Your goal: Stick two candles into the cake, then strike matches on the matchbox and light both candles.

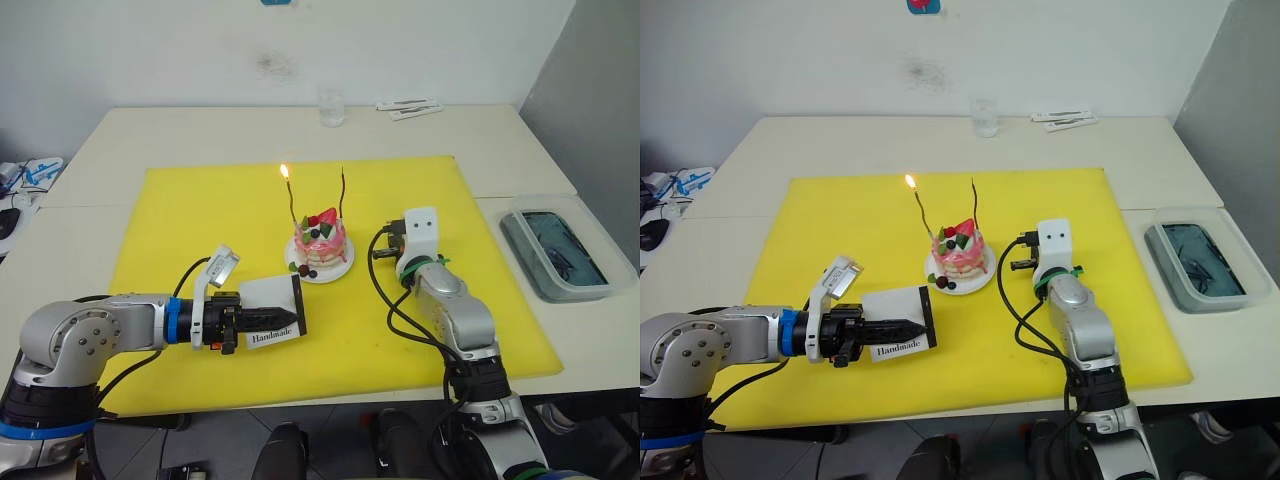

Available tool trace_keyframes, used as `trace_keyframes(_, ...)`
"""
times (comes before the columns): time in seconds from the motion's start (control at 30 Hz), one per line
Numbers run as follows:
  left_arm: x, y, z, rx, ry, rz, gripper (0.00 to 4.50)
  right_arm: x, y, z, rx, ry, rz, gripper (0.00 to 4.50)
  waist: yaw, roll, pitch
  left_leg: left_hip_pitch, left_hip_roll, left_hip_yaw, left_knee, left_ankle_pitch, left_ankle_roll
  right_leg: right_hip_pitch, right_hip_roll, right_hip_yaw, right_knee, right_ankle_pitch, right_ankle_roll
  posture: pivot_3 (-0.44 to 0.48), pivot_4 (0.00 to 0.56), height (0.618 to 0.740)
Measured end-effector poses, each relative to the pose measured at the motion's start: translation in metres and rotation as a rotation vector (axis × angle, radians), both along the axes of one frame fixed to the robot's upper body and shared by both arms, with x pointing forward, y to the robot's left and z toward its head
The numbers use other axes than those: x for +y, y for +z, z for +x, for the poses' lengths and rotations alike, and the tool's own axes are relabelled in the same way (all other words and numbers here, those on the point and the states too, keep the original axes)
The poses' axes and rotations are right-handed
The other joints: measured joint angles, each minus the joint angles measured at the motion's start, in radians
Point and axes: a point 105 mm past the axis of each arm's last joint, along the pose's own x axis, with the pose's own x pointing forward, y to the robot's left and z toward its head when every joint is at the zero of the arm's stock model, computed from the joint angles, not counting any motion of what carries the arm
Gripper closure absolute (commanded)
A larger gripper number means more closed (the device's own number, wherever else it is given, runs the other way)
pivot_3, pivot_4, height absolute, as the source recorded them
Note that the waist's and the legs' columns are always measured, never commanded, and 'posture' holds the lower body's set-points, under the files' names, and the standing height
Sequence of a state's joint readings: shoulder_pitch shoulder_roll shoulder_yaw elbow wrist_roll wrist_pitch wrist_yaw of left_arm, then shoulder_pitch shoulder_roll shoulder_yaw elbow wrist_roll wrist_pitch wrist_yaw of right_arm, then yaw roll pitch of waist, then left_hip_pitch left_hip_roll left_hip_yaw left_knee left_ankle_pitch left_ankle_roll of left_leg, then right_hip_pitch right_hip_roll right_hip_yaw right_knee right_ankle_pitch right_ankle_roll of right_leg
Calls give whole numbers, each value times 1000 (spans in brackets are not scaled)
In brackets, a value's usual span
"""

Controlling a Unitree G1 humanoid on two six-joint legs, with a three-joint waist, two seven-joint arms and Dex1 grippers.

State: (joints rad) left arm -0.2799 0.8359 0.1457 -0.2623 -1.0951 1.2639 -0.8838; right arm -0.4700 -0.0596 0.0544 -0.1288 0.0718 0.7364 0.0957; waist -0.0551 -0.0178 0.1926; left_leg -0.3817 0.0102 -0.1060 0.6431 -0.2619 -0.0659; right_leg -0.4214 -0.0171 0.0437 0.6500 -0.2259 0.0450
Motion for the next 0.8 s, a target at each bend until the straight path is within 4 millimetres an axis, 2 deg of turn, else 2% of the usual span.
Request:
trace_keyframes(0.1,0,0,0,0,-2,0,4500,-14,1,-19,23,166,-88,4466,6,0,0,0,0,0,0,0,0,1,-1,0,-1,0,0,0,150,740)
trace_keyframes(0.23,-1,1,-1,-2,-6,-2,4500,-31,-11,-49,86,367,-197,4466,2,0,0,0,0,0,-1,0,0,0,0,0,-1,-1,0,0,150,740)
trace_keyframes(0.37,-2,2,0,-9,-10,-2,4500,-37,-19,-59,123,459,-215,4466,-6,0,0,1,1,1,0,0,0,0,1,0,-1,0,0,0,150,740)
trace_keyframes(0.53,-3,2,0,-10,-14,-4,4500,-43,-26,-54,122,475,-210,4466,-3,0,0,1,1,1,1,0,0,1,1,1,0,0,1,0,150,740)
trace_keyframes(0.57,-3,2,0,-9,-15,-4,4500,-43,-26,-53,117,475,-210,4075,-2,0,0,1,1,1,1,0,0,1,1,1,-1,0,1,0,150,740)
trace_keyframes(0.63,-4,2,0,-7,-17,-3,4500,-45,-27,-50,109,472,-211,3615,-2,0,0,1,1,1,1,0,0,1,1,1,-1,1,1,0,150,740)
trace_keyframes(0.73,-4,2,0,-7,-17,-3,4500,-47,-27,-48,97,472,-216,2576,-2,0,0,1,1,1,1,0,0,1,1,1,-1,0,1,0,150,740)
trace_keyframes(0.8,-4,2,0,-7,-17,-3,4500,-49,-27,-48,85,480,-221,2576,-2,0,0,1,1,1,1,0,0,1,1,1,0,0,1,0,150,740)
